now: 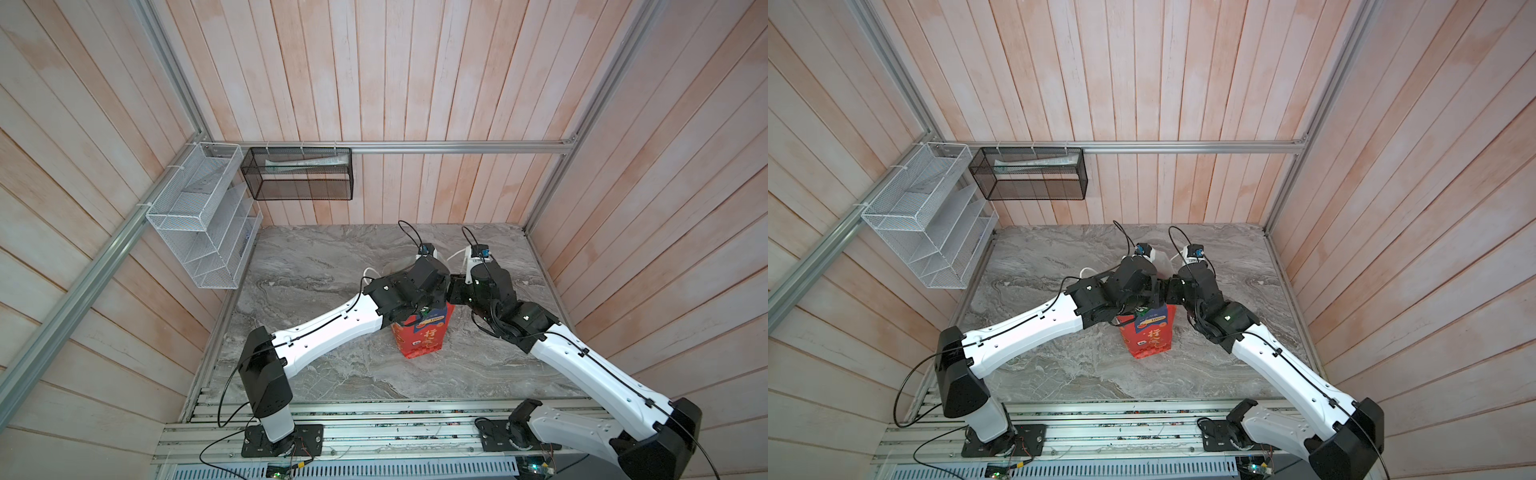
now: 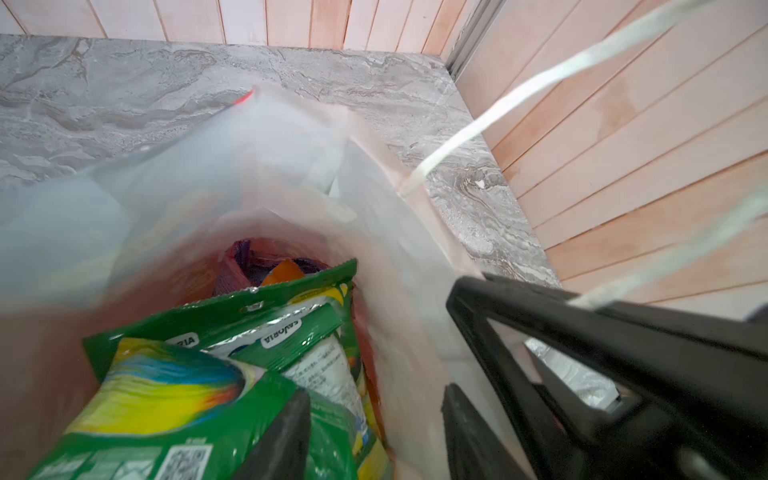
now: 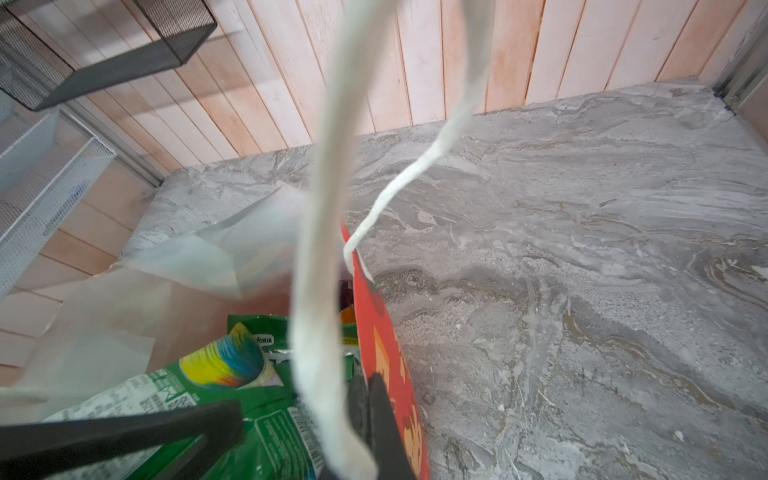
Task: Place the snacks into the paper bag
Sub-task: 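Lower the green packet into the bag opening with the left gripper, then push the green packet deeper into the bag with the left gripper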
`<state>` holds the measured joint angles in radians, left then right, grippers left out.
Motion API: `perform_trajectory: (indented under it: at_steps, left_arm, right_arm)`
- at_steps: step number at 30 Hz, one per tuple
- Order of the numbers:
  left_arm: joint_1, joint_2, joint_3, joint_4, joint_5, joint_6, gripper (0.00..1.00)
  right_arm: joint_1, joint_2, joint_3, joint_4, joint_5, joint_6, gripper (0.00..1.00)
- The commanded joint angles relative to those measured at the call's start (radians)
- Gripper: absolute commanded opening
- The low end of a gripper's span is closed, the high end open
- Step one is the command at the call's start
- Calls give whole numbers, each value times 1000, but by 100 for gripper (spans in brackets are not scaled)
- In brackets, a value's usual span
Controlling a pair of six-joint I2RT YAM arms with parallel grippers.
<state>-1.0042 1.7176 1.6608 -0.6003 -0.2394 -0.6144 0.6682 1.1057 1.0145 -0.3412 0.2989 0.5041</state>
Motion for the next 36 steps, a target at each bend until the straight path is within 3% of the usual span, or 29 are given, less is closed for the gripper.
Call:
perform_trajectory:
  at_steps: [1,9,11,19,22,27,36]
  left_arm:
    - [-27,-115,88,-22,15,9,56]
    - [-48,-275,23,-211,-68,83,63]
    - [-71,-318,-38,-222,-116,117,68]
    - [-141,-427,-197,-227,-167,226,68]
    - [-164,-428,-253,-220,-136,255,69]
    - [-194,-398,-274,-233,-199,247,77]
    - [-193,-274,-203,-196,-228,187,70]
  right_arm:
    - [11,-26,20,22,7,-4,0]
    - [10,-35,20,21,9,-6,4]
    - [10,-33,22,19,10,-7,5]
    - [10,-33,21,19,10,-9,5]
    - [10,-32,22,18,7,-9,5]
    - [10,-27,21,20,6,-9,5]
    - [10,-25,21,19,4,-9,5]
